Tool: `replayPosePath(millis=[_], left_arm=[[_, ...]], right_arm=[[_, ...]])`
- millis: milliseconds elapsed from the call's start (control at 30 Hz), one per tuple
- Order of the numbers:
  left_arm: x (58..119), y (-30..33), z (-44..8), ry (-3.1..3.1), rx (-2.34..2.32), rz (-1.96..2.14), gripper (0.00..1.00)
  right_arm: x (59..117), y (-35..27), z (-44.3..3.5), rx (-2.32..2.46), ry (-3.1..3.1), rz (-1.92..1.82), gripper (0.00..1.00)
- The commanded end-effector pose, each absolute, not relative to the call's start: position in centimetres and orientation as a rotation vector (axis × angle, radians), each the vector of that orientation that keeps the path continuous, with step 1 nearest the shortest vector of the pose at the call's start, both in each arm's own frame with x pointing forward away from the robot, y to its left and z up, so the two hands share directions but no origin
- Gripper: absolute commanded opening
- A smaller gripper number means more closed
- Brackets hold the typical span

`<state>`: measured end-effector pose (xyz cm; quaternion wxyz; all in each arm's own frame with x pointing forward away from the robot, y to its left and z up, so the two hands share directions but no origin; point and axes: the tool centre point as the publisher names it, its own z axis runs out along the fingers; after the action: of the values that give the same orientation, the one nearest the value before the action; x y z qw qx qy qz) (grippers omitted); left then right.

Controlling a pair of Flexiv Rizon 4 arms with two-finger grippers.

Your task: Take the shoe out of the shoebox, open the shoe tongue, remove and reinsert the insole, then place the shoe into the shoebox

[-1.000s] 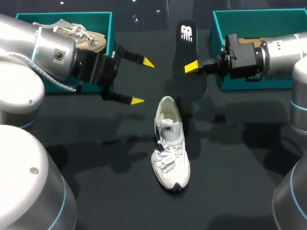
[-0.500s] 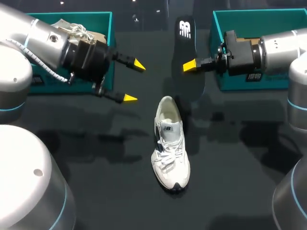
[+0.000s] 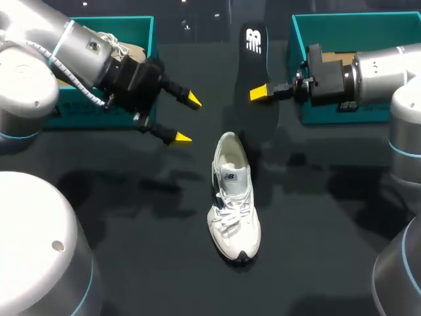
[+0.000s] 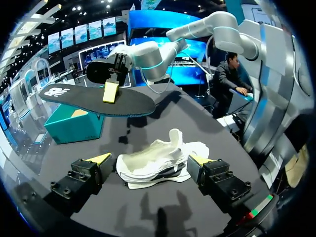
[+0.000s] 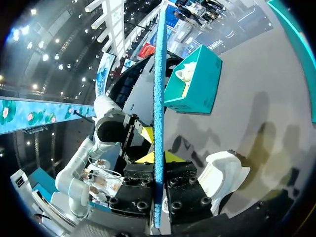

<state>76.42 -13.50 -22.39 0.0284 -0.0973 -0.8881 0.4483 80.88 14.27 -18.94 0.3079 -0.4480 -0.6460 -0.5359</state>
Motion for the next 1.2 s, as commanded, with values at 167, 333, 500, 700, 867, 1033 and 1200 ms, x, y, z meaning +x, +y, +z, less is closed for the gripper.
replayPosePath(millis=[167, 333, 500, 700, 867, 1033, 1200], left_arm=[[78.4, -13.8, -25.8, -2.777, -0.193, 1.134, 1.00], [78.1, -13.9, -26.6, -2.907, -0.184, 1.039, 1.00], [78.1, -13.9, -26.6, -2.907, -0.184, 1.039, 1.00], [78.1, -13.9, -26.6, -2.907, -0.184, 1.039, 1.00], [78.2, -14.0, -26.8, -2.905, -0.184, 1.035, 1.00], [78.1, -14.3, -27.7, -2.914, -0.190, 1.010, 1.00], [77.9, -14.4, -28.9, -2.921, -0.198, 0.952, 1.00]], right_arm=[[81.8, 15.9, -20.2, -1.132, -1.774, -1.474, 0.00], [81.8, 15.9, -20.7, -1.094, -1.817, -1.503, 0.00], [81.8, 15.9, -20.7, -1.094, -1.817, -1.503, 0.00], [81.8, 15.9, -20.7, -1.094, -1.817, -1.503, 0.00], [82.3, 16.6, -21.6, -1.050, -1.827, -1.507, 0.00], [82.7, 17.0, -22.6, -0.998, -1.806, -1.540, 0.00], [82.4, 17.3, -22.9, -0.952, -1.808, -1.563, 0.00]])
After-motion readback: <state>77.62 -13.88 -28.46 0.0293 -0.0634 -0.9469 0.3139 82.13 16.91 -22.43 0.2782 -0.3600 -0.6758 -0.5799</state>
